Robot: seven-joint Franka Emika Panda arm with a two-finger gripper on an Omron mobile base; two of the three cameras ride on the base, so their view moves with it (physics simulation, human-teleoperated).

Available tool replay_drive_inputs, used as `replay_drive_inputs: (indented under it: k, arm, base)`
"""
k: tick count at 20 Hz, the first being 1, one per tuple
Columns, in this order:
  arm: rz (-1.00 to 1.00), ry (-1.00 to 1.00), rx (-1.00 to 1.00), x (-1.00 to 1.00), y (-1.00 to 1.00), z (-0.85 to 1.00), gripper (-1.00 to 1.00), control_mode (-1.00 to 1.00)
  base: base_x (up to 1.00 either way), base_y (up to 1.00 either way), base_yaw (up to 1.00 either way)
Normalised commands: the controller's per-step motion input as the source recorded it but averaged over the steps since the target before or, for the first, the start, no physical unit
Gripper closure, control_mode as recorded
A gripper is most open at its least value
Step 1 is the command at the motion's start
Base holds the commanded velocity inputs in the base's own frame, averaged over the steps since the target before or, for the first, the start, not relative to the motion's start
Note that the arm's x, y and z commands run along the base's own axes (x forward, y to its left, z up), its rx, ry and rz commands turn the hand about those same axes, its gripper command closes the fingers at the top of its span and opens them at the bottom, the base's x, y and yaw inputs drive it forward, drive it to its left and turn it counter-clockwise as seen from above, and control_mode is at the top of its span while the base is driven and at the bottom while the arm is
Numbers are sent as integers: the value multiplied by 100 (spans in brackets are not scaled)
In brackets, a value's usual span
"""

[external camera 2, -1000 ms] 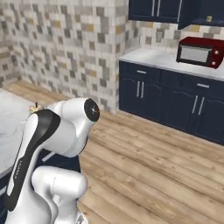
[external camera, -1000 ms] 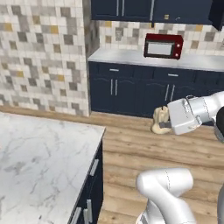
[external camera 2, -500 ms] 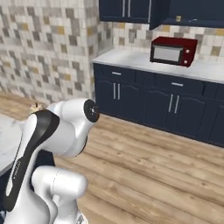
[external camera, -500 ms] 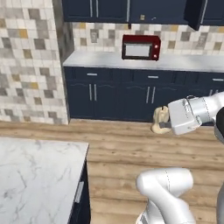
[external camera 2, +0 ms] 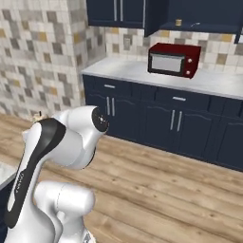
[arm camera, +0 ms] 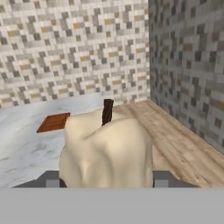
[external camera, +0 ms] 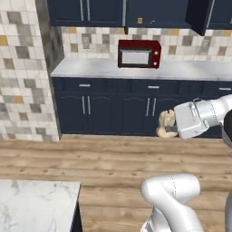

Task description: Pick the candle and candle from the dining table and place them in the open cabinet. Close the cabinet after placing the objects.

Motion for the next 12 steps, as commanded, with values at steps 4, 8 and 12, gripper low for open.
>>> replay_drive_inputs:
  k: [4,8,12]
  arm:
    - [0,0,0,0,0,0,100,100]
    - [0,0,0,0,0,0,100,100]
    - [0,0,0,0,0,0,100,100]
  base:
    - [77,0,-11]
    - [79,0,-10]
    - [80,-1,-10]
